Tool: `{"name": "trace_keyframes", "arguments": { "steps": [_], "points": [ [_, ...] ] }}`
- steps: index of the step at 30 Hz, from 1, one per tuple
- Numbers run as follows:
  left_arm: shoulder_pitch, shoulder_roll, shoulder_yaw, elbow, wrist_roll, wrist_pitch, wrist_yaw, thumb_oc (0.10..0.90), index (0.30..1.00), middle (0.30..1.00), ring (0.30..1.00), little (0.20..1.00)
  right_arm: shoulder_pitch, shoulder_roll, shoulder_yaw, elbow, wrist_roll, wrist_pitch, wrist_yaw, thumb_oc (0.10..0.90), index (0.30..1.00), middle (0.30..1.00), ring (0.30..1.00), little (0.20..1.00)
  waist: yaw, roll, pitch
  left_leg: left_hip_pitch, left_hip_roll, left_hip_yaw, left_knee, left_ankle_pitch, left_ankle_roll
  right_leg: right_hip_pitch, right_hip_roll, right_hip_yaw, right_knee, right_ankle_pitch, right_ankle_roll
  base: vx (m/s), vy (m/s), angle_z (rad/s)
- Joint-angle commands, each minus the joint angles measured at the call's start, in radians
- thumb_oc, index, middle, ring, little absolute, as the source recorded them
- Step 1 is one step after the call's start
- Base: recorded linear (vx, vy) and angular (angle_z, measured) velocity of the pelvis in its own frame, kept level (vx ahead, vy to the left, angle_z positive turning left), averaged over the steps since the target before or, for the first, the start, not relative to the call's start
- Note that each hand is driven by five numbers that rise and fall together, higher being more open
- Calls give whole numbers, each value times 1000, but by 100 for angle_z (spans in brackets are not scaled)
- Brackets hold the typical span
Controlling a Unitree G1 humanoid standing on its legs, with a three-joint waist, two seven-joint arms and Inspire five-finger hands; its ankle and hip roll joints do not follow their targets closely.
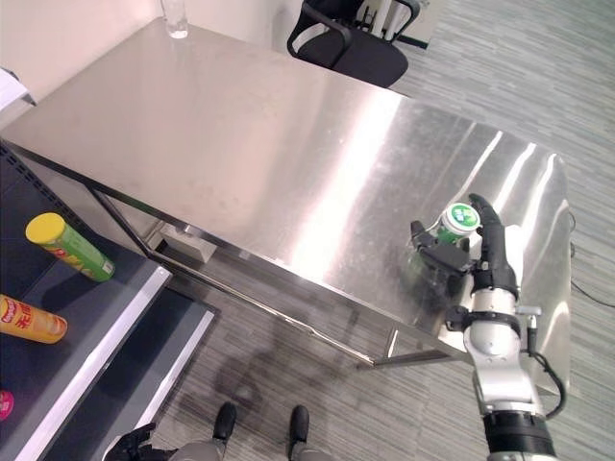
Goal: Put the goods on the table back onto the shelves and tidy them up.
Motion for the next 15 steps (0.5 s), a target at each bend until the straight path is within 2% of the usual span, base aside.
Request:
{"name": "trace_keyframes", "arguments": {
  "steps": [1, 15],
  "points": [
    [-35, 58, -44, 41, 0, -20, 8, 800, 900, 900, 900, 900, -88, -139, -88, -39, -12, -68, -59, 400, 300, 300, 300, 300, 17, 2, -45, 5, 36, -18, 2, -62, -24, 31, -41, -5, 14, -76, 75, 0, 0, 0],
    [-33, 60, -43, 34, 9, -16, 7, 800, 900, 900, 900, 900, -68, -135, -112, -51, -20, -66, -56, 400, 300, 300, 300, 300, 12, 2, -56, 21, 40, -14, 2, -69, -28, 46, -39, -14, 14, -84, 75, 0, 0, 0]
  ]
}}
